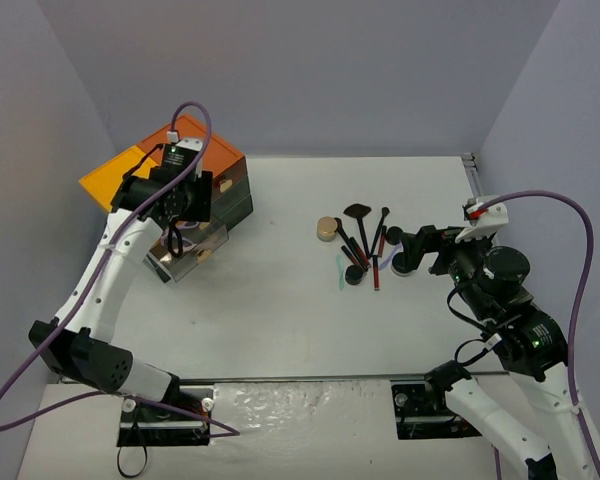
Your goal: Organize the makeup
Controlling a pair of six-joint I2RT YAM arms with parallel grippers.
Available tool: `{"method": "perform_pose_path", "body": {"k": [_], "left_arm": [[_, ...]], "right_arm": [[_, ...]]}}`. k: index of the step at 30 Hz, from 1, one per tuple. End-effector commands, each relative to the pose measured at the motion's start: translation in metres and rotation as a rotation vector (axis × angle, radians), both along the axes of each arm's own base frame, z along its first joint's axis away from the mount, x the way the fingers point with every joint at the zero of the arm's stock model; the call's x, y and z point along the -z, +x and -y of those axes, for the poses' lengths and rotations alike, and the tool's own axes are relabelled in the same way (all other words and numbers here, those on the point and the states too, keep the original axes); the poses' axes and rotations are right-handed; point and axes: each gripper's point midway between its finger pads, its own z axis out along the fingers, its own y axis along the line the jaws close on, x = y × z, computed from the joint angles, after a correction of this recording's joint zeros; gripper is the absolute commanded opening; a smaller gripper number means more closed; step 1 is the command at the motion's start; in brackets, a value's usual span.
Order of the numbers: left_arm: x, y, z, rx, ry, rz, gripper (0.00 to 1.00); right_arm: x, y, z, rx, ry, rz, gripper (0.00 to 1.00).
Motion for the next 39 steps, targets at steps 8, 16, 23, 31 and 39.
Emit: {"method": "perform_pose_path", "body": {"k": [8,16,23,31,39], "left_arm": [[0.041,0.009,0.209,0.061,-0.296,0.054,0.58],[0.108,0.033,0.294,0.043,-0.391,-0.030,0.58],[0.158,0.040,0.329,0.031,-0.409,-0.087,0.58],[0.193,0.039,0.340,0.028,-0.366,-0.134,0.58],[0.230,0.030,0.320,-0.015,-0.266,-0.179,0.52]], "right_arm": [[-0.025,0.003,0.004,0.038,0.061,0.086,1.00],[-0.027,-0.003,0.006,0.035,0.065,0.089,1.00],[-0.026,-0.012,0.012,0.043,0.067,0.089,1.00],[-0.023,-0.016,0.017,0.059,0.065,0.090,1.00],[-0.022,-0.018,0.021,0.075,0.054,0.095,1.00]]}}
